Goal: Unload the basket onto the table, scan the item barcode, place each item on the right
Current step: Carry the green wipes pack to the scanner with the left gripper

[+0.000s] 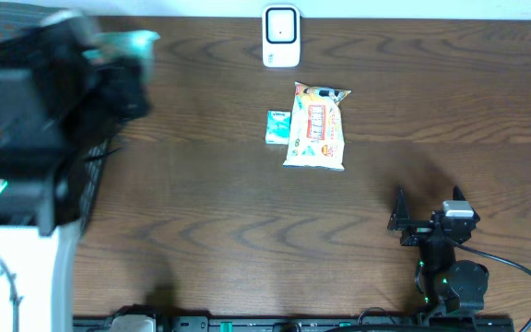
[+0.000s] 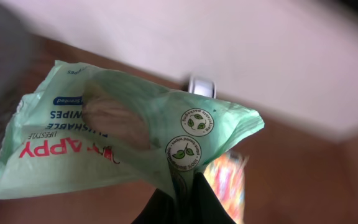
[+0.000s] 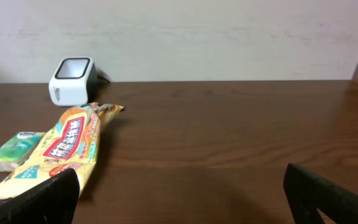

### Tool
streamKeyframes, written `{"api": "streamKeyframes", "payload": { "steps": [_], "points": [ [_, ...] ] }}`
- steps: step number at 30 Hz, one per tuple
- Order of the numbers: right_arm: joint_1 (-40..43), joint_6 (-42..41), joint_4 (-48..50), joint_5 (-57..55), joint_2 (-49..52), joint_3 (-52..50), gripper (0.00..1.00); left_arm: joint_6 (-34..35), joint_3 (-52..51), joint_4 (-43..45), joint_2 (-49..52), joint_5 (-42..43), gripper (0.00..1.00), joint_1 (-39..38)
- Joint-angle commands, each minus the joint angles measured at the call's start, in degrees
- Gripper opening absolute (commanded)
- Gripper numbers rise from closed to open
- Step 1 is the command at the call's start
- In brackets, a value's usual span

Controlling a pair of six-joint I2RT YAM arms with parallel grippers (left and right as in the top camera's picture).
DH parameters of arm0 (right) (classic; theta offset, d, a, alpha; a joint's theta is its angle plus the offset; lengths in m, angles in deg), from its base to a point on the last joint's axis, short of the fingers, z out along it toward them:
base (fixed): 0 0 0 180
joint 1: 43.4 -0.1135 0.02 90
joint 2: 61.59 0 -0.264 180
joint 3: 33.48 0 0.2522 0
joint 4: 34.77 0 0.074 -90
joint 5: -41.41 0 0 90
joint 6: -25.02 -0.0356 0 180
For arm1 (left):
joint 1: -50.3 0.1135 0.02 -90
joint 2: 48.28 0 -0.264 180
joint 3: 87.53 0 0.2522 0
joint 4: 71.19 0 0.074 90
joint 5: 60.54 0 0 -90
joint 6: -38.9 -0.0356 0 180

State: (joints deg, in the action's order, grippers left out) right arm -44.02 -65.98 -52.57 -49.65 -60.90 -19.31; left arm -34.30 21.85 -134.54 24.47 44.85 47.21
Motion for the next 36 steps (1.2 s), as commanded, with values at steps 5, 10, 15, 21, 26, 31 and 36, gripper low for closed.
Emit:
{"api": "streamKeyframes", "payload": {
  "steps": [5,10,15,21,26,31,36],
  "points": [
    [0.55,0.42,-0.24,0.11,-0.20,-0.09,0.99,-31.23,0.59,-1.18,12.28,0.85,0.07,-9.29],
    [0.55,0.42,-0.24,0.11,-0.20,-0.09,0.99,-38.58,0.59,-1.36,21.64,0.85,0.07,-10.75],
    [0.55,0.42,-0.24,0.11,-0.20,-0.09,0.99,-48.50,0.59,-2.84,29.40,0.55,0.08,-10.75],
    [0.55,0.42,-0.24,0.11,-0.20,-0.09,0.99,-56.22,0.59,-2.80,37.20,0.52,0.07,-10.75],
    [0.55,0.42,-0.24,0.11,-0.20,-0.09,0.99,-63.54,0.59,-2.75,41.27,3.91,0.07,-10.75],
    [0.55,0.42,-0.24,0.13,-0.20,-0.09,0.99,-68.74,0.59,-2.14,43.56,7.61,0.08,-10.78],
    [0.55,0.42,-0.24,0.11,-0.20,-0.09,0.99,-74.31,0.59,-2.16,43.85,12.79,0.08,-10.86]
  ]
}}
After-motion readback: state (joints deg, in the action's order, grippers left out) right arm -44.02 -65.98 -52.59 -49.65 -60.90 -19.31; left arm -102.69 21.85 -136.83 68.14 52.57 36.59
